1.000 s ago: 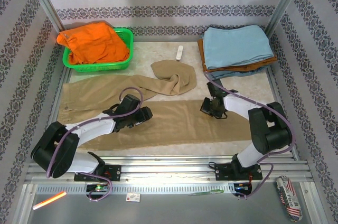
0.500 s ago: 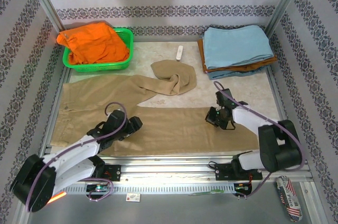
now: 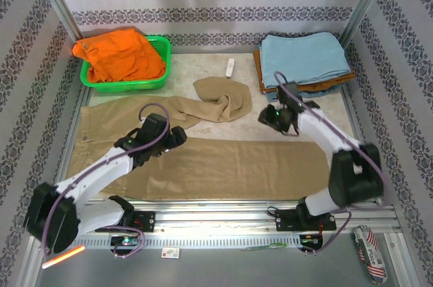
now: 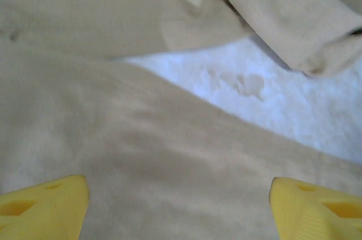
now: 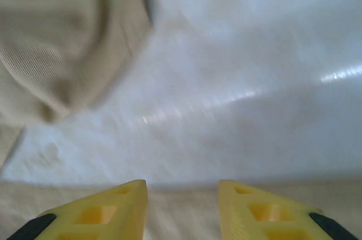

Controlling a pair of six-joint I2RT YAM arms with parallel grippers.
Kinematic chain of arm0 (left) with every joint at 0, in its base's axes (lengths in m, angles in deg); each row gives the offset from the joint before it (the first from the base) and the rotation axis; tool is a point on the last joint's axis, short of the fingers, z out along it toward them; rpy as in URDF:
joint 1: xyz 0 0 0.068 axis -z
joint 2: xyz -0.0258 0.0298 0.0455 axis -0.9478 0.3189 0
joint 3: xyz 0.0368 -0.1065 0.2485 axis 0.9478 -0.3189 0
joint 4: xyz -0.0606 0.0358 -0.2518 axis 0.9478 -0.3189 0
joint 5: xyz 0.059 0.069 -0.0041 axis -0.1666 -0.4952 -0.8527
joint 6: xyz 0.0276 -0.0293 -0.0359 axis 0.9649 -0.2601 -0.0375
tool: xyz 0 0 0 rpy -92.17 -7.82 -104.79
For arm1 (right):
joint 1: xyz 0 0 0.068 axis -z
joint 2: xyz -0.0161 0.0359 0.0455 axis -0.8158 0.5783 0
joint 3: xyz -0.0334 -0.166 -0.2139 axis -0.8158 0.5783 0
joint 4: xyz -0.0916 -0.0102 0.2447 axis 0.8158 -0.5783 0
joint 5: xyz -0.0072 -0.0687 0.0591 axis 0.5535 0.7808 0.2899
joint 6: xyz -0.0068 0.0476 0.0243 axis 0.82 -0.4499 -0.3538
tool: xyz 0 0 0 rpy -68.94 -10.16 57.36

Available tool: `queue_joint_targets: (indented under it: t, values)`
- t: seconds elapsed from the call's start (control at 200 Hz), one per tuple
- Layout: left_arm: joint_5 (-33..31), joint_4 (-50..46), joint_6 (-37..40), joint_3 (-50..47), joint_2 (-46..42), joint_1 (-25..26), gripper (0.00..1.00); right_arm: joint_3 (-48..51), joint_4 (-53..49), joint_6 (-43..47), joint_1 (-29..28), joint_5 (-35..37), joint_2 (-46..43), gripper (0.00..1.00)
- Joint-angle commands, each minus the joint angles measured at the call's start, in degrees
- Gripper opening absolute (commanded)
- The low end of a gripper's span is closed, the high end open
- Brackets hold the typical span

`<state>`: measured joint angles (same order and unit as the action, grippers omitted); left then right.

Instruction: Fold and stack the trousers

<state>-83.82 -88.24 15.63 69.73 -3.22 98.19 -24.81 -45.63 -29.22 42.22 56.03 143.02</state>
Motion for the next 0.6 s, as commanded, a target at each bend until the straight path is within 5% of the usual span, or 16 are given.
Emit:
queue_joint_targets:
  t: [0.0, 0.245, 0.38, 0.55, 0.595]
  values:
    - [0.9, 1.3, 4.3, 1.3, 5.6, -5.2, 0.83, -9.5, -1.1, 3.1, -0.7, -0.4, 11.6, 0.45]
    - [6.5, 2.4, 4.0, -1.6, 5.2, -10.7, 0.82, -27.1, -6.3, 3.6, -1.1, -2.9, 30.5, 0.48]
    - [5.8, 0.9, 4.0, -2.9, 1.7, -11.2, 0.82, -32.0, -8.2, 3.4, -1.4, -3.1, 35.7, 0.41]
    - [5.8, -0.8, 4.4, -2.3, -1.0, -11.7, 0.83, -33.5, -7.9, 3.7, -1.5, -5.0, 36.0, 0.01]
    - [5.9, -1.3, 4.7, -2.1, -1.4, -12.0, 0.83, -32.9, -7.6, 3.8, -1.4, -5.0, 34.1, 0.00]
